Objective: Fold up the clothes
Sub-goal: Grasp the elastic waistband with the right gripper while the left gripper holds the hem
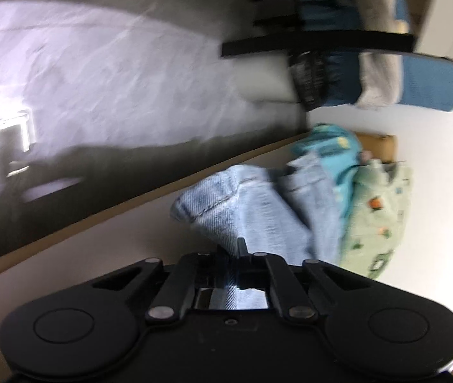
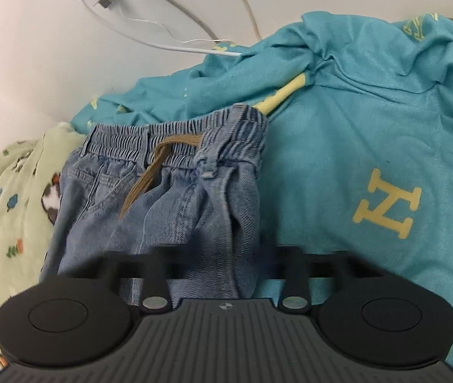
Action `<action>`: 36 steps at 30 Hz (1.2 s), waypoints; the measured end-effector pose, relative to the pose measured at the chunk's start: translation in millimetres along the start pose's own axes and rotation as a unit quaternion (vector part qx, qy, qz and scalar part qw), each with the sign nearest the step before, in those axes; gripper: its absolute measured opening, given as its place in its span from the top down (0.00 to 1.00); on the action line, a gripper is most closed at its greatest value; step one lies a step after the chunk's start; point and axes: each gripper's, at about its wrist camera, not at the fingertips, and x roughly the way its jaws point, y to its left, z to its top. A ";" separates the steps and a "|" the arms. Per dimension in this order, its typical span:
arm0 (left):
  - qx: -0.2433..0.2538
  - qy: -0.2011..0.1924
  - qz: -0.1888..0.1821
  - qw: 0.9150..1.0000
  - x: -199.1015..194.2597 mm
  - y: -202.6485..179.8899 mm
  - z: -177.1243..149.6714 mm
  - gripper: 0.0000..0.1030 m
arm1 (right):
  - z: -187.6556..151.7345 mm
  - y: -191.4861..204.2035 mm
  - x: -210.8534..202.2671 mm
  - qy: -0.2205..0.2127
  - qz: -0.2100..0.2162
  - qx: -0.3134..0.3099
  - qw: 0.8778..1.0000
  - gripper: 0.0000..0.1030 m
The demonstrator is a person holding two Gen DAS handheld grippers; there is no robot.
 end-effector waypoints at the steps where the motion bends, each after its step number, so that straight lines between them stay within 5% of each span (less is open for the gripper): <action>1: 0.001 -0.006 -0.007 1.000 -6.3 -4.4 -0.5 0.98 | 0.4 0.2 -5.7 -0.010 0.006 0.002 1.000 0.86; 10: 0.024 -0.043 -0.041 0.998 -66.4 -37.2 -11.8 0.99 | 6.5 7.7 -76.2 -0.077 0.074 -0.010 0.994 0.90; 15: 0.036 -0.058 -0.042 0.997 -73.3 -62.9 -12.3 0.99 | 17.6 14.8 -70.2 -0.054 0.074 -0.014 0.996 0.90; 22: 0.081 -0.076 -0.006 0.994 0.1 -129.8 12.7 0.99 | 42.1 105.2 -46.0 -0.059 0.086 -0.075 0.992 0.90; 31: 0.136 -0.086 0.066 0.985 127.8 -193.4 53.2 0.99 | 40.1 229.0 69.9 -0.070 0.054 -0.183 0.979 0.90; 36: 0.171 -0.082 0.125 0.974 199.6 -189.8 67.5 0.99 | 21.7 252.8 144.7 -0.068 0.019 -0.232 0.970 0.90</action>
